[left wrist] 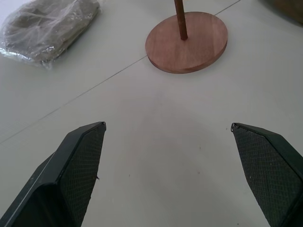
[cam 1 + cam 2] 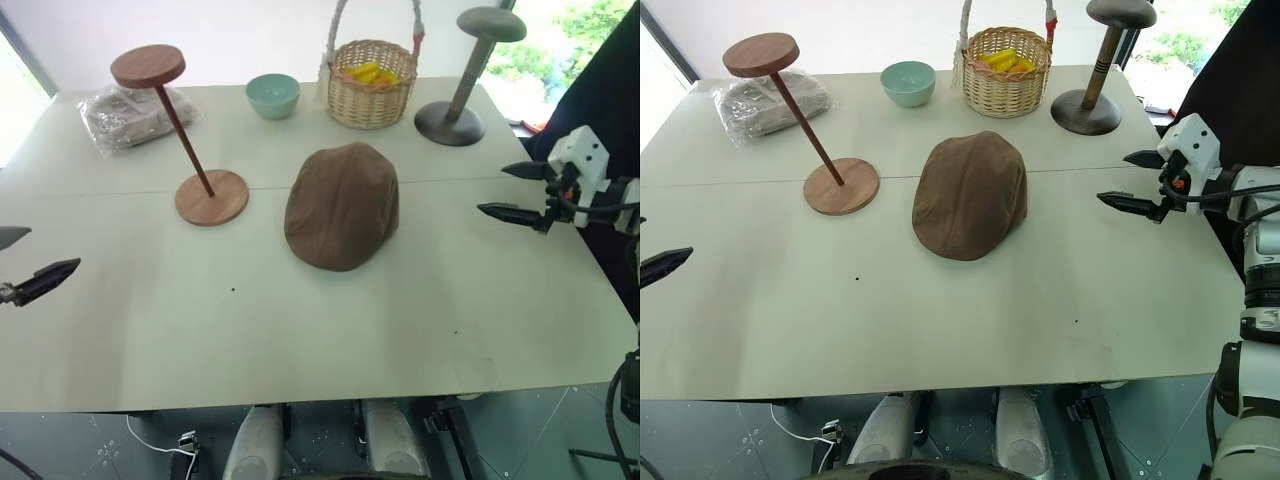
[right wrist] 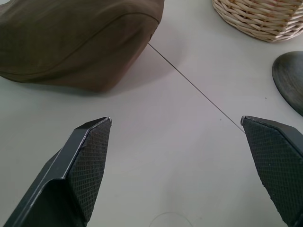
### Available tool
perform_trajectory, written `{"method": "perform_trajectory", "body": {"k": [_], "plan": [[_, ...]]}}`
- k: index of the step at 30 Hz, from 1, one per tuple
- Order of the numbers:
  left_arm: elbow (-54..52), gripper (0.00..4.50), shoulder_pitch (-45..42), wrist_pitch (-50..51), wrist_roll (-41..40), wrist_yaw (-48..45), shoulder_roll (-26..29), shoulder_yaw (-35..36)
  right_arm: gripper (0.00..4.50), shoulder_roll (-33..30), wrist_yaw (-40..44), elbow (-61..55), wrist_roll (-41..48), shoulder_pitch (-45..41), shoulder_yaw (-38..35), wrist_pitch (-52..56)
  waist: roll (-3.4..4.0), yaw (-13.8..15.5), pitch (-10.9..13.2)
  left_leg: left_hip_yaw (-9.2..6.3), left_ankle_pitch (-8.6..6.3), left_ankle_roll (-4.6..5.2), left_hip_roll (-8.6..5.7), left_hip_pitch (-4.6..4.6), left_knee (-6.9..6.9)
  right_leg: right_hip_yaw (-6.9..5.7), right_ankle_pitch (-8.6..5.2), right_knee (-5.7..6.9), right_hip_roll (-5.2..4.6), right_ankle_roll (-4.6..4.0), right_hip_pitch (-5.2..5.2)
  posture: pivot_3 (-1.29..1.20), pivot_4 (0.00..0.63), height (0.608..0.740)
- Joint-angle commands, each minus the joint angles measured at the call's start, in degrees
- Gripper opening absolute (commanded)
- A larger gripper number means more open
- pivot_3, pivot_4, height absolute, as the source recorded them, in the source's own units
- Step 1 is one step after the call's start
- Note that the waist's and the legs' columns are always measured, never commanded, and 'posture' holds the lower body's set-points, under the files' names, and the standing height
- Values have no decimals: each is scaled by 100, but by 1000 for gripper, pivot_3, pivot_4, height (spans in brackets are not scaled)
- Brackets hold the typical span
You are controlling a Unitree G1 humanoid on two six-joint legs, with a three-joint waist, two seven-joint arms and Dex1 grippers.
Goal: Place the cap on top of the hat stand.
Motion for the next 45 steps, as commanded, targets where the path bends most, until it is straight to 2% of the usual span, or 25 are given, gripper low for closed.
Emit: {"method": "perform_trajectory", "body": {"k": [1, 13, 20, 29, 35, 39, 45], "plan": [[1, 4440, -57, -105, 42, -24, 116, 35, 4500, -119, -21, 24, 61, -148, -142, -171, 0, -1, 0, 2, 0, 0, 0, 1, 0, 2, 0, 2, 0, 0, 0, 0, 150, 740], [99, 4440, -334, 267, -132, -81, 234, 18, 4500, -133, -165, 329, -3, -282, -117, -312, 0, -1, 0, 14, 1, 1, 6, 19, 7, 16, 1, 29, 7, -1, 1, 0, 150, 740], [226, 4440, -848, 515, -405, -308, 504, -197, 4500, -166, -339, 58, -185, -357, -46, -539, -1, -5, 0, 34, 2, 0, 22, 48, 12, 23, -1, 60, 14, -4, 10, 0, 150, 740], [-99, 4440, -1465, 1229, -1193, -925, 1047, -530, 4500, -93, -530, -1559, -29, -197, -73, 36, -1, -63, 0, 35, 2, 0, 33, 50, 11, 28, 1, 63, 26, -7, 10, 0, 150, 740], [-640, 4440, -2279, 1778, -2093, -1224, 1374, -1102, 4500, 50, -639, -3318, 111, 59, 173, 526, -3, -107, 0, 34, 3, 0, 34, 50, 15, 30, 2, 66, 29, -6, 11, 0, 150, 740], [-937, 4440, -2423, 1878, -2388, -1662, 1557, -1474, 4500, 143, -703, -4541, 151, 384, 457, 728, -3, -138, 0, 36, 3, 0, 35, 54, 15, 36, 2, 68, 32, -5, 11, 0, 150, 740], [-844, 4440, -2786, 1631, -2279, -2079, 1655, -2218, 4500, 235, -1052, -5386, -490, 1188, 915, -45, -8, -113, -1, 34, 3, 1, 41, 54, 17, 37, 0, 71, 41, -8, 11, 0, 150, 740]]}}
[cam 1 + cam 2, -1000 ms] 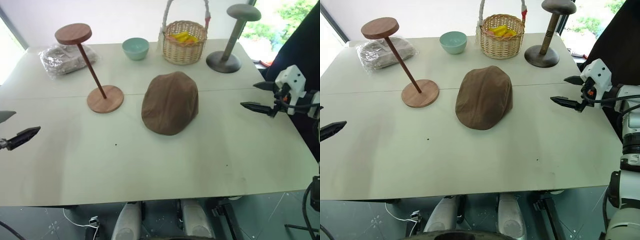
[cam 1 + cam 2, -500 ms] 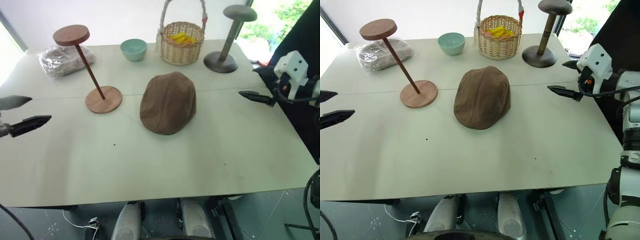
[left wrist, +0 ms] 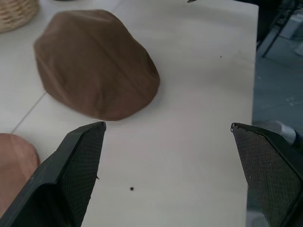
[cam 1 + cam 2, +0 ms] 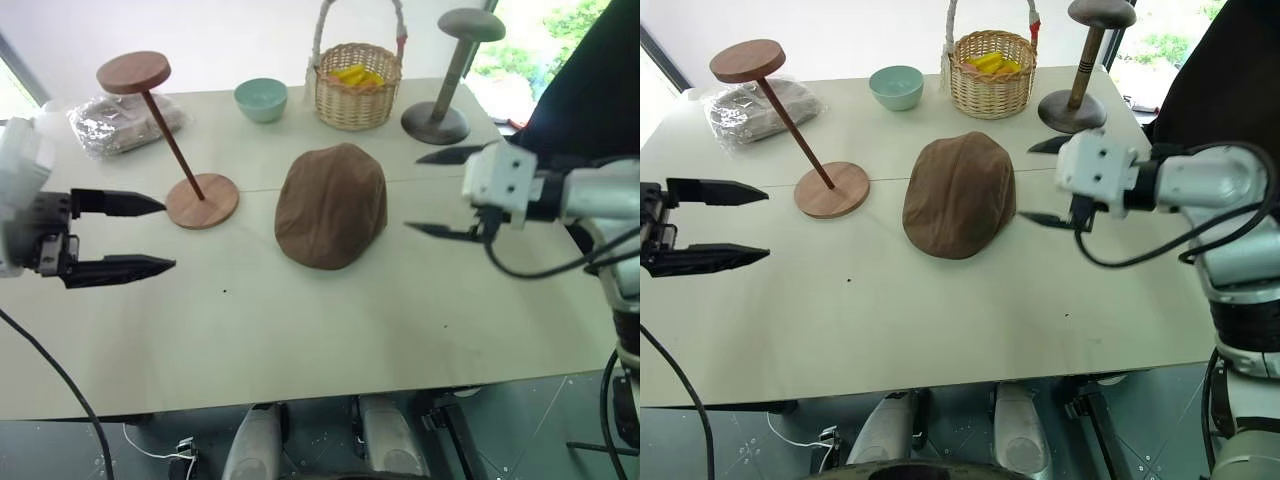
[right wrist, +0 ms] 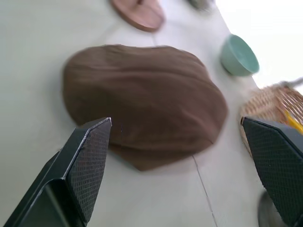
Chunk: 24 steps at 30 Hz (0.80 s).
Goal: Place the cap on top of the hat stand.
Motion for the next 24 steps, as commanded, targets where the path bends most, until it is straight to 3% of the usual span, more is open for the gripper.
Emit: {"method": "perform_trajectory", "body": {"k": [1, 11, 24], "plan": [[83, 4440, -327, -212, 22, -198, 132, -353, 4500, 92, -323, -354, -492, 239, 223, -529, -2, 7, 0, 1, 0, 0, 0, 0, 6, 0, 1, 0, -1, -2, 2, 0, 150, 740], [234, 4440, -1003, -493, 278, -210, -126, -1250, 4500, 897, -1460, 111, -2220, 805, 1411, -1576, -17, -6, -8, 1, 1, 1, 1, -1, 14, 2, 6, 1, 4, -9, 4, 0, 150, 740], [227, 4440, -965, -489, 339, -117, -173, -1171, 4500, 2312, -2677, 1358, -3517, 607, 2185, -1625, -27, -9, -12, -4, 1, 2, 7, 1, 17, 7, 7, 6, 18, -9, 5, 0, 150, 740]]}}
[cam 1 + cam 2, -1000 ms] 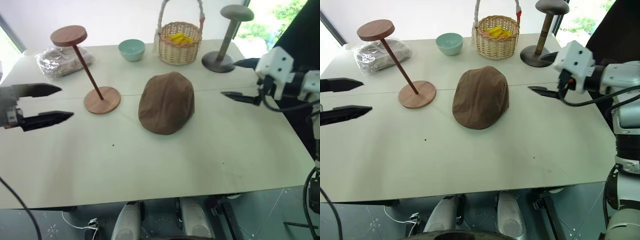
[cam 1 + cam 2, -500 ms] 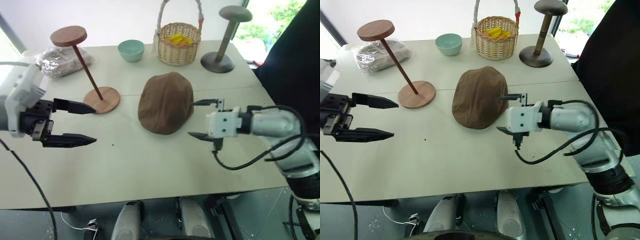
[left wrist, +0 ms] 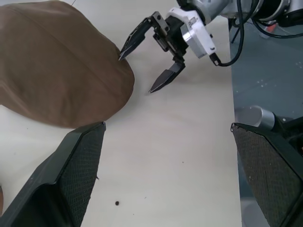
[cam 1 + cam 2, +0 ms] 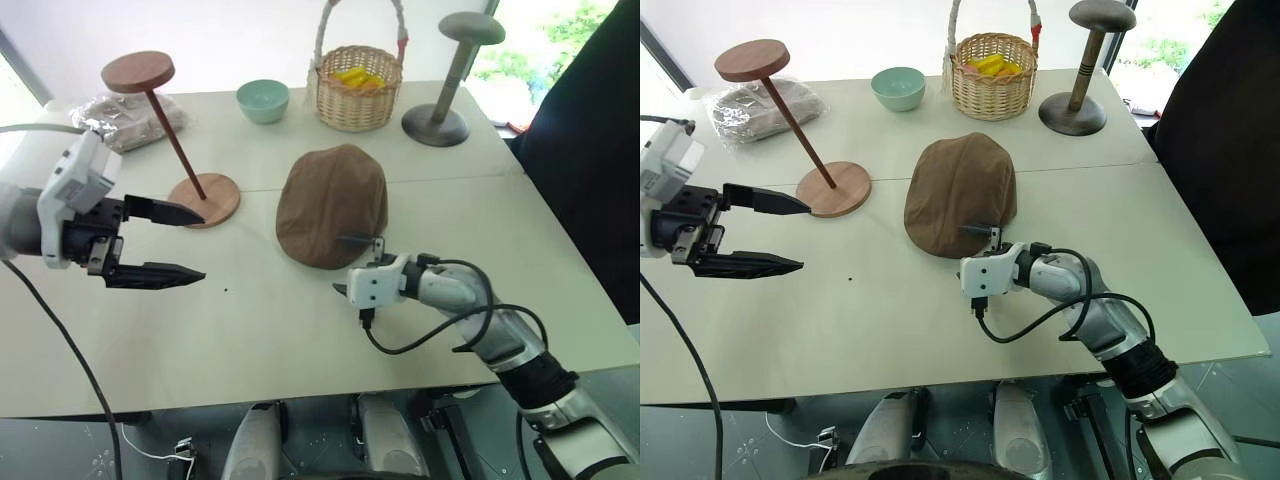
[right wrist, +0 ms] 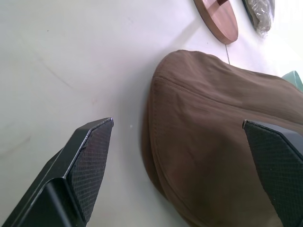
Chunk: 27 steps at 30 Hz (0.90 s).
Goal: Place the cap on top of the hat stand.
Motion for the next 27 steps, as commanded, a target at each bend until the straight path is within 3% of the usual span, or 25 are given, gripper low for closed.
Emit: {"method": "perform_trajectory", "body": {"k": [1, 7, 13, 27], "plan": [[-41, 4440, -29, -45, 4, 40, 32, 231, 4500, 279, -390, 289, -367, -212, 106, 44, 0, -2, 0, -1, 0, 0, 1, 0, 0, 0, 0, 0, 1, -1, 0, 0, 150, 740], [-45, 4440, -16, 23, -53, 92, 81, 351, 4500, 590, -1109, 997, -988, -495, 253, 35, -2, -6, -1, -2, 0, 0, 5, 2, 0, 2, 1, 2, 8, -2, 0, 0, 150, 740], [-26, 4440, -70, 32, -72, 139, 78, 356, 4500, 507, -2028, 2031, -1869, -935, 495, -46, -13, 11, -8, -3, 1, -2, 5, 8, 1, 4, 4, 3, 9, -7, 5, 0, 150, 740], [102, 4440, -339, -22, -17, 269, -15, 176, 4500, 820, -2620, 3077, -1911, -1374, 490, -77, -29, -13, -17, -9, 2, -2, 5, 21, 19, 5, 4, 4, 13, -7, 34, 0, 150, 740]]}}
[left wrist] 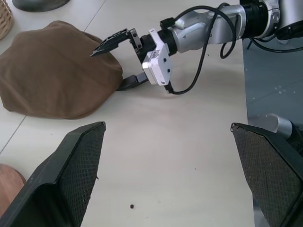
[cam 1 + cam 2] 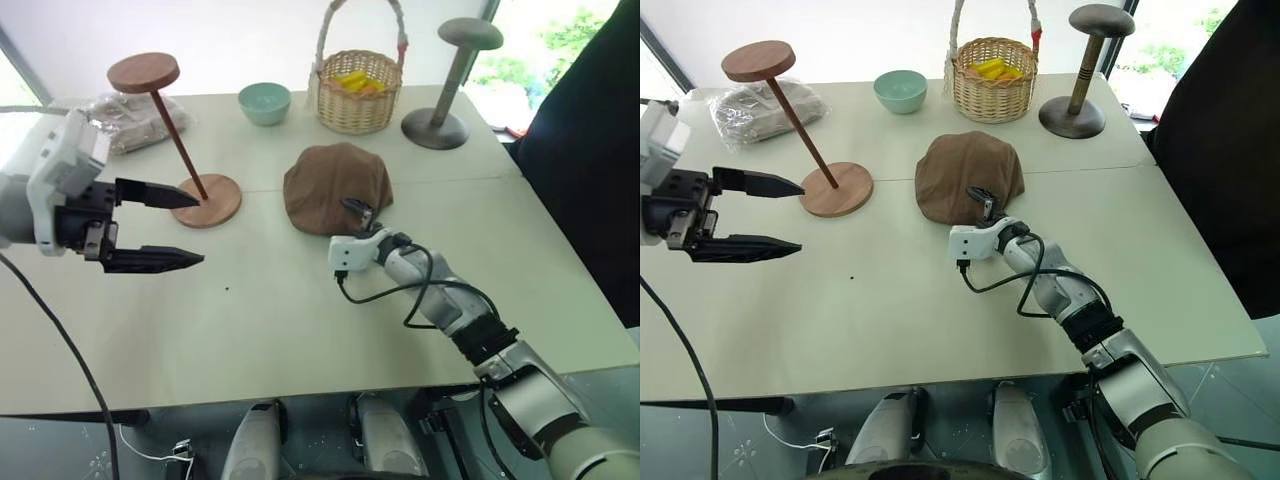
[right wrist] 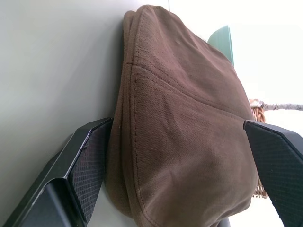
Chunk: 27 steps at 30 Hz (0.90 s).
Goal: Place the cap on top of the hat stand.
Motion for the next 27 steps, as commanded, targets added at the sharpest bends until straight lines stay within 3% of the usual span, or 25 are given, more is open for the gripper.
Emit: {"method": "perform_trajectory", "body": {"k": [1, 6, 9, 11, 14, 27], "plan": [[23, 4440, -107, -36, 16, 39, -18, 106, 4500, 34, -47, 518, -29, -129, -17, 79, -1, -4, 0, 0, 0, 0, 0, 1, 0, 0, 0, 1, 0, -1, 1, 0, 150, 740], [15, 4500, -81, -45, 24, 51, -35, 121, 2268, 118, -40, 615, 111, -181, -107, 68, -1, 15, 0, -2, 0, 0, 0, 7, 0, 0, 2, 1, 0, -4, 9, 0, 150, 740], [3, 4500, -76, -34, 13, 67, -38, 135, 633, 136, -4, 495, 184, -115, -166, 133, 0, -1, 0, -1, 0, 0, 0, -2, 0, 1, 2, -1, 0, -3, 1, 0, 150, 740], [12, 4500, -88, -30, 11, 73, -36, 137, 633, 112, 39, 398, 187, -66, -179, 147, 0, -2, 0, -1, 0, 0, 0, 0, -3, 1, 2, -1, 1, -2, 0, 0, 150, 740], [48, 4500, -95, -8, 7, 122, -46, 161, 28, 106, 38, 255, 255, 20, -254, 146, 0, -4, 0, -2, 0, 0, 1, 0, -8, 1, 0, -1, 3, -2, -4, 0, 150, 740], [75, 4500, -245, 134, -99, 731, -299, 318, 28, -54, 172, -439, 364, 118, -519, 322, 1, 1, 1, -1, 0, 0, 1, -2, -8, 1, 0, -1, 3, -1, -5, 0, 150, 740]]}}
